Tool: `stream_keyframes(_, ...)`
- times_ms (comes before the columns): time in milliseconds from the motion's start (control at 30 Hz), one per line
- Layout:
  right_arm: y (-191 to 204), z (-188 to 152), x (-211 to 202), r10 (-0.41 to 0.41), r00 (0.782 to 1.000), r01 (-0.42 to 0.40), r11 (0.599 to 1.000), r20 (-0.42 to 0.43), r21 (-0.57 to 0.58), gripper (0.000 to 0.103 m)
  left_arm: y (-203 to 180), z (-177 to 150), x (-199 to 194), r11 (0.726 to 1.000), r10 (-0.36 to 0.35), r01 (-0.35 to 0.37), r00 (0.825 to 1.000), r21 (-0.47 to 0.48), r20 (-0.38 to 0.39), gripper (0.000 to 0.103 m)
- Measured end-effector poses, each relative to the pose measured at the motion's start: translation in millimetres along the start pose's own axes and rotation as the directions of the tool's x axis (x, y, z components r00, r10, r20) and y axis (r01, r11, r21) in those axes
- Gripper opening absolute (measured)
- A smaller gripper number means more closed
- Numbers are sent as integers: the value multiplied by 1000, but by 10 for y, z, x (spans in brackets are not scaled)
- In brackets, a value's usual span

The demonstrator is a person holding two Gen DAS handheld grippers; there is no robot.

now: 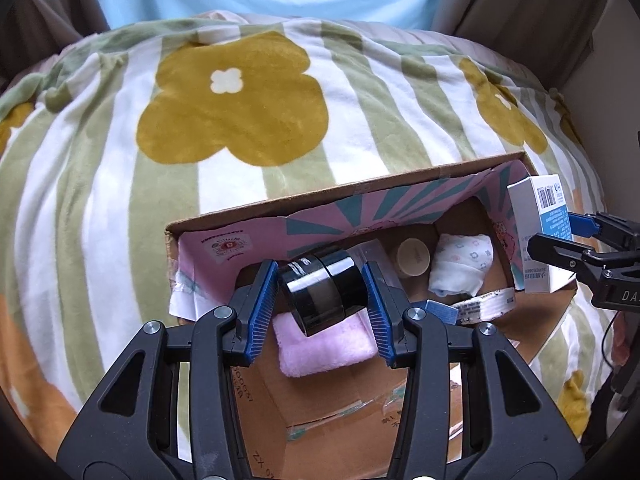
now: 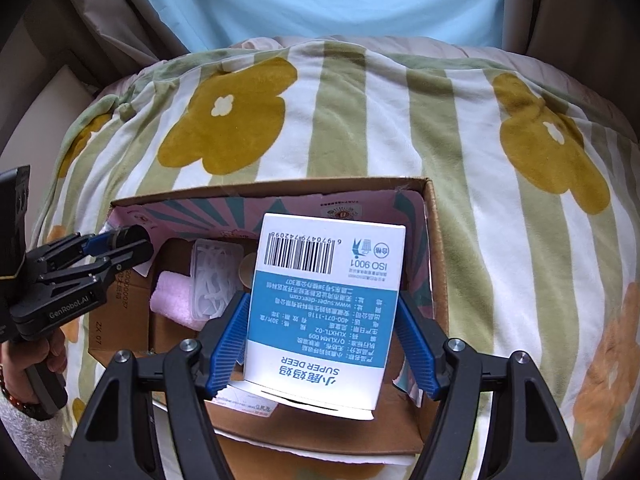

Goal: Organize objects

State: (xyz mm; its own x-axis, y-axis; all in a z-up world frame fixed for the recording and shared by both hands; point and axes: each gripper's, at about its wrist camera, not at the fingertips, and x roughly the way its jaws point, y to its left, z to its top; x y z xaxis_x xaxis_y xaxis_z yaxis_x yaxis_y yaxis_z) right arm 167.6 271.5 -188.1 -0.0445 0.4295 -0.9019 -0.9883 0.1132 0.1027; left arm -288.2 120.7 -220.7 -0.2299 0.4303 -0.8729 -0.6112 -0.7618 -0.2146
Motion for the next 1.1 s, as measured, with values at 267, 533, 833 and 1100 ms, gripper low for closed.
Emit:
stream_keyframes(267, -37, 18, -61, 1, 1000, -1, 1000, 26, 25, 91, -61, -62, -100, 1000, -5, 6, 999, -6, 49, 103)
stream_keyframes(533, -7, -86, -101, -6, 999, 6, 1000, 33, 6, 93, -90, -136, -209, 1000, -11, 12, 998, -15, 58, 103)
stream_keyframes(833, 12, -132, -173, 5, 999, -5, 1000, 34, 11, 93, -142, -168, -369, 1000, -2, 3, 997, -18, 73, 103)
stream_keyframes(1100, 111, -165, -365, -30, 998, 31, 999, 63, -29, 93, -241, -204, -648, 1000, 28, -28, 994, -8, 109, 103)
